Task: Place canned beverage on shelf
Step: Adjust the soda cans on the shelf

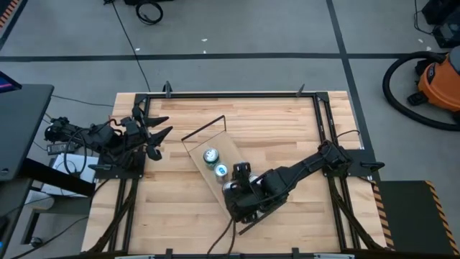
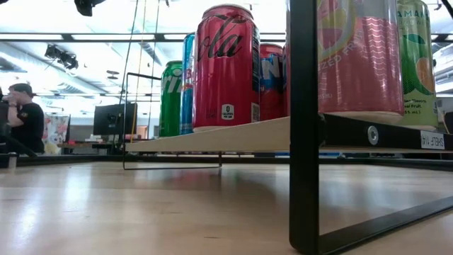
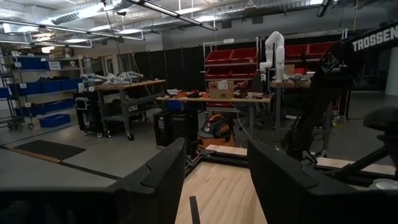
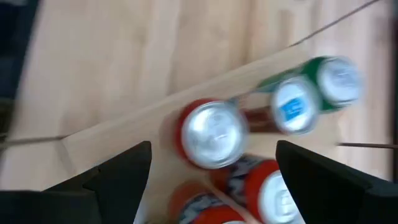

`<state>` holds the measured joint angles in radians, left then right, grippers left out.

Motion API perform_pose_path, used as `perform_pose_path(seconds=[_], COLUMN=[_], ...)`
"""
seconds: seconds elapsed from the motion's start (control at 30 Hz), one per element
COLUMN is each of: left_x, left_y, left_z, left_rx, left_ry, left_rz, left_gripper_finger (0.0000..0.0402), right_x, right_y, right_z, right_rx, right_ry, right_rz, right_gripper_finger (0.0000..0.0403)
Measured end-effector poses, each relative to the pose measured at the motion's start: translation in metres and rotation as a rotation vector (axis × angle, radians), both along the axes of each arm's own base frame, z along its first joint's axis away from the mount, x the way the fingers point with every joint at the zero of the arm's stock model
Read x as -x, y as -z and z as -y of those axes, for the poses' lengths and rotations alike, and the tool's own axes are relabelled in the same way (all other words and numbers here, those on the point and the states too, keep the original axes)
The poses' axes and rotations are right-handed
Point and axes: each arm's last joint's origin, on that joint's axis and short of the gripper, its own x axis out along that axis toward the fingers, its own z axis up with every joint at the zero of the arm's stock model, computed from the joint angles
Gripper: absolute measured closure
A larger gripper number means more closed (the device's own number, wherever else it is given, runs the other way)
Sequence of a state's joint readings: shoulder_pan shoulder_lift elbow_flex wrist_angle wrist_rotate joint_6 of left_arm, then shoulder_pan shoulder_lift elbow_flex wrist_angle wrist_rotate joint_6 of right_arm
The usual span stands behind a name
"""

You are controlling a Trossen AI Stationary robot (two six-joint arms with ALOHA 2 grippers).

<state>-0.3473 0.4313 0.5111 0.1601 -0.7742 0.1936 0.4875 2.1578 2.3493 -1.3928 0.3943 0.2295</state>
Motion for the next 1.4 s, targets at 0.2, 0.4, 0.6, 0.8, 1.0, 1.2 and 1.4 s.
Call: perform_pose_path(seconds=[0.2, 0.4, 0.6, 0.8, 1.0, 1.2, 1.4], left_x=[0.000, 0.000, 0.000, 0.000, 0.000, 0.000, 0.000], left_y=[0.000, 0.000, 0.000, 0.000, 0.000, 0.001, 0.001], left_z=[0.000, 0.000, 0.000, 0.000, 0.000, 0.000, 0.000], left_rx=[0.000, -0.002, -0.002, -0.001, -0.002, -0.004, -0.004], left_ry=[0.000, 0.000, 0.000, 0.000, 0.000, 0.000, 0.000], left_rz=[-0.001, -0.003, -0.003, -0.002, -0.003, -0.008, -0.008], left_gripper_finger=[0.0219, 0.0219, 0.0219, 0.0219, 0.0219, 0.0219, 0.0219], right_x=[-0.009, -0.020, -0.023, -0.029, -0.034, -0.034, -0.034], right_y=[0.000, 0.013, 0.014, 0.023, 0.033, 0.034, 0.034], right_z=[0.017, 0.022, 0.019, 0.025, 0.032, 0.033, 0.033], right_rx=[0.068, -0.078, -0.144, -0.176, -0.160, -0.167, -0.195], right_ry=[0.104, 0.085, -0.013, -0.010, -0.009, -0.033, -0.043], right_rz=[0.062, 0.020, 0.004, -0.018, -0.028, -0.043, -0.059], right_gripper_finger=[0.0054, 0.0055, 0.0055, 0.0055, 0.0055, 0.0055, 0.0055])
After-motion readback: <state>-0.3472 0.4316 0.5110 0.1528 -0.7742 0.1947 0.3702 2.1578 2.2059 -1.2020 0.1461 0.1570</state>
